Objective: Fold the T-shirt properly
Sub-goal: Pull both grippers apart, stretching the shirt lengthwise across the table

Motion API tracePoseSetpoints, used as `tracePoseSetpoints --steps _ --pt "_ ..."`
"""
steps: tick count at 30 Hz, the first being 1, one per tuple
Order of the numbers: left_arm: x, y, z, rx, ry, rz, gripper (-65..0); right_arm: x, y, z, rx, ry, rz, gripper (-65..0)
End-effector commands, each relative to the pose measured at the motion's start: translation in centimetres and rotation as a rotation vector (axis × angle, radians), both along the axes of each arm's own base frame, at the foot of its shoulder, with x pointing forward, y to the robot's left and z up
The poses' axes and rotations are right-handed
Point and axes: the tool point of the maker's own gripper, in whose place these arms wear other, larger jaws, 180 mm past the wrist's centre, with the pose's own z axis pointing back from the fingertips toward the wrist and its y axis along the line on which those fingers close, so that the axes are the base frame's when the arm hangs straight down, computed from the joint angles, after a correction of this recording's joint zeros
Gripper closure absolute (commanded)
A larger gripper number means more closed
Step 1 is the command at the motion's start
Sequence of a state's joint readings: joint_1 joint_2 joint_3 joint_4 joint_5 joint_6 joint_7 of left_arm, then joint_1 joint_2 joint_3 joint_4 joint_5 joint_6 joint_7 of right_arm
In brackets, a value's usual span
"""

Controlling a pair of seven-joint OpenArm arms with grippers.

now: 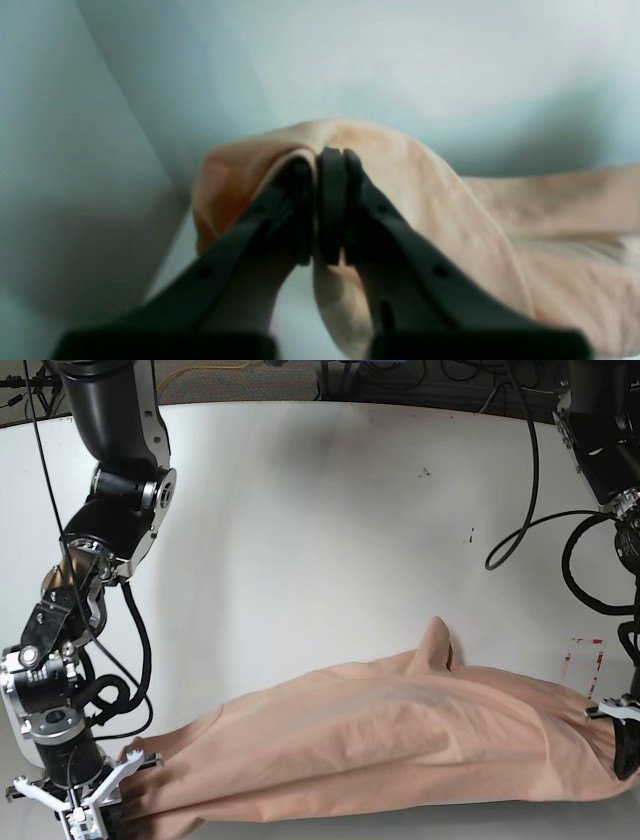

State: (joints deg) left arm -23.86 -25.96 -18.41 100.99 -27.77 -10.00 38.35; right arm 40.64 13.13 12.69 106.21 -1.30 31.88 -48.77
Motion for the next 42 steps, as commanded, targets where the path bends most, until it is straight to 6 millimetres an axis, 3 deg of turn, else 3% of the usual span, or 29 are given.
tracePoseSetpoints --steps 1,5,9,18,23,30,33,42 --pt "-0.5 1.7 5.6 0.0 -0.129 0.039 0.0 0.3 -1.3 4.5 -0.005 -0.089 -0.025 -2.4" --pt "-0.6 2.3 8.3 -0.011 -0.176 0.055 0.0 0.5 -2.0 6.6 -0.012 -0.114 -0.04 -2.4" --pt "-0.5 3.2 9.7 -0.011 -0.186 0.071 0.0 0.9 -2.5 8.3 -0.005 -0.134 -0.047 -2.5" --pt "0.0 4.2 10.1 -0.027 -0.184 0.084 0.0 1.3 -2.8 8.9 0.002 -0.135 -0.049 -2.5" --pt "0.0 4.1 9.8 -0.026 -0.177 0.083 0.0 1.2 -2.9 6.4 -0.001 -0.089 -0.052 -2.5" --pt "0.1 4.2 5.9 -0.027 -0.089 0.084 0.0 -0.1 -2.8 1.2 -0.006 -0.011 -0.06 -2.5" --pt "-0.1 4.1 3.4 -0.027 -0.033 0.084 0.0 -1.3 -3.4 -1.6 0.002 0.03 -0.078 -2.5" --pt "-1.4 4.0 -4.7 -0.025 0.149 0.079 0.0 -4.2 -2.5 -10.1 0.044 0.186 -0.076 -2.4"
